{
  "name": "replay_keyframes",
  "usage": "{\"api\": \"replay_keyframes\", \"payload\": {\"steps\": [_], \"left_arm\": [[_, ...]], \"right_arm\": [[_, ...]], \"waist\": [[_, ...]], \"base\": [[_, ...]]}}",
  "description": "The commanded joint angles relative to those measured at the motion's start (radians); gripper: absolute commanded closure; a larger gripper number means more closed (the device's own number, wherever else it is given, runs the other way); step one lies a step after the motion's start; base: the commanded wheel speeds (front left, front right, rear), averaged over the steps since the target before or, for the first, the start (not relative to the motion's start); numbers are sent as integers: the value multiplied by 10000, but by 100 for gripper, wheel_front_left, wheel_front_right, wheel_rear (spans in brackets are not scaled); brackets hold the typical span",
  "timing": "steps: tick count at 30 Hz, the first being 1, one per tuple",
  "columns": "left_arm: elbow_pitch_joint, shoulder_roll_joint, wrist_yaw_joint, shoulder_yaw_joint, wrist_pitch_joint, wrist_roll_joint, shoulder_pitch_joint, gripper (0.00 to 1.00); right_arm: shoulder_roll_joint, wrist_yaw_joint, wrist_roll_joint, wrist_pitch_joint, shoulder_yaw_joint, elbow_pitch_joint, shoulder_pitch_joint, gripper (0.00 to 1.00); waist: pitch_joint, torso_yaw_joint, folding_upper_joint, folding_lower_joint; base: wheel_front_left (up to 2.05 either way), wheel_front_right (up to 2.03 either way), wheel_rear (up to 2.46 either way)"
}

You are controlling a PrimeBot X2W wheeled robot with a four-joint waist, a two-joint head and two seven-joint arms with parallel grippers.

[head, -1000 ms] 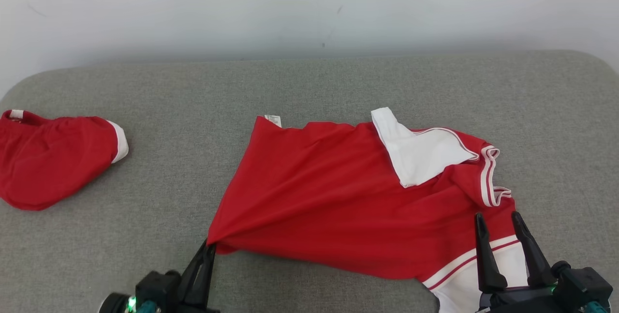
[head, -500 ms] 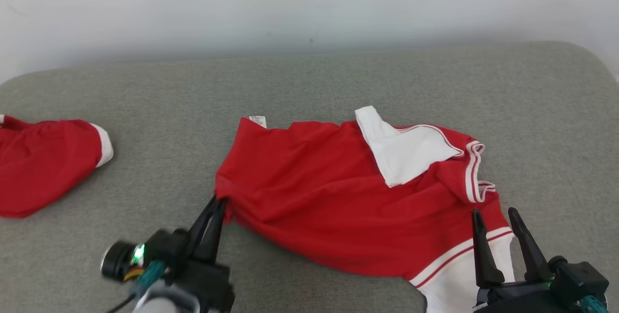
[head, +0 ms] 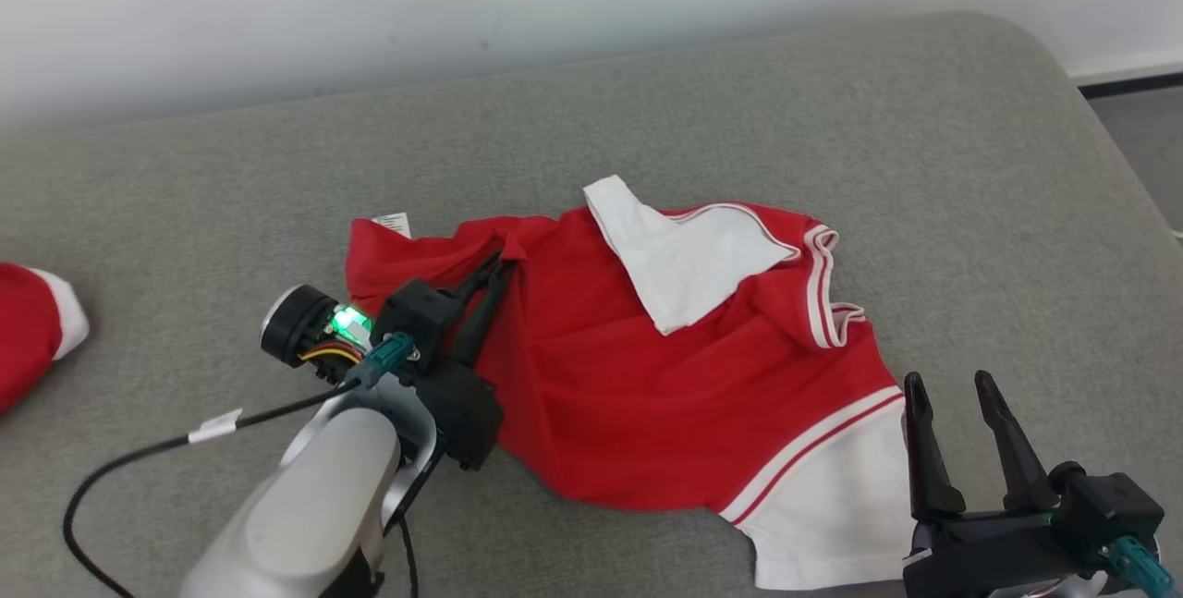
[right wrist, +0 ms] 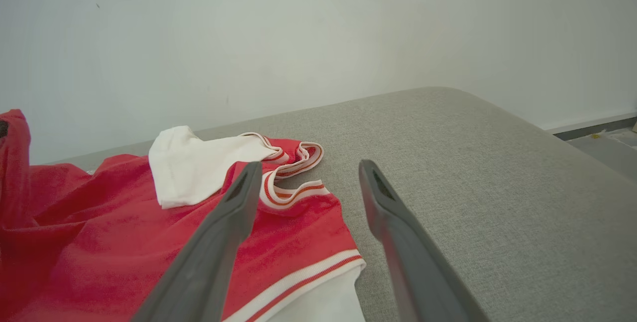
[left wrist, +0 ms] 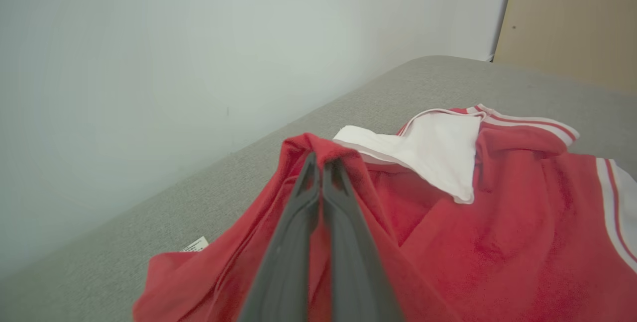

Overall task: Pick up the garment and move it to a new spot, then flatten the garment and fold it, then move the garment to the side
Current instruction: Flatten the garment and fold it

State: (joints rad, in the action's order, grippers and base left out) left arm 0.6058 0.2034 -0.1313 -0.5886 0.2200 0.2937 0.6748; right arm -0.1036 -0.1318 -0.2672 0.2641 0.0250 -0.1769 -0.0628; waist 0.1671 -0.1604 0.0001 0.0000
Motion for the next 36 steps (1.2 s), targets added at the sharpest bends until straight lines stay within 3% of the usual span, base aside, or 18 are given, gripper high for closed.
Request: {"api": "replay_keyframes", "payload": {"steps": [1,8,9,10,11,20,25,36], "left_arm": [[513,25,20,-251,131,196,425,100],[2209,-315,19,-658,409,703,1211,98],[2410,-367,19,-673,438,763,1299,84],[2636,-423,20,-663,450,807,1354,51],[2838,-474,20,-689,442,832,1378,0],[1950,-529,18,-35,454,851,529,0],[471,-279,123,829,456,644,-669,0],[-3050,283,786,3072,457,-233,-3916,0]], "right_arm": [[58,23,10,3,-5,-75,-78,0],[97,23,62,3,35,-358,-226,0],[103,23,81,3,70,-431,-243,0],[113,23,106,3,103,-502,-283,0],[114,23,123,3,124,-543,-320,0],[46,23,87,3,164,-836,-119,0],[38,23,51,3,138,-809,116,0],[29,23,133,3,-7,-590,527,0]], "waist": [[315,-377,-1,0],[358,-428,-1,0],[342,-409,-1,0],[324,-391,-1,0],[293,-366,-1,0],[-265,141,-1,0],[-633,559,-1,0],[-1151,1405,-1,0]], "base": [[0,0,0],[0,0,0],[0,0,0],[0,0,0],[0,0,0],[0,0,0],[0,0,0],[0,0,0]]}}
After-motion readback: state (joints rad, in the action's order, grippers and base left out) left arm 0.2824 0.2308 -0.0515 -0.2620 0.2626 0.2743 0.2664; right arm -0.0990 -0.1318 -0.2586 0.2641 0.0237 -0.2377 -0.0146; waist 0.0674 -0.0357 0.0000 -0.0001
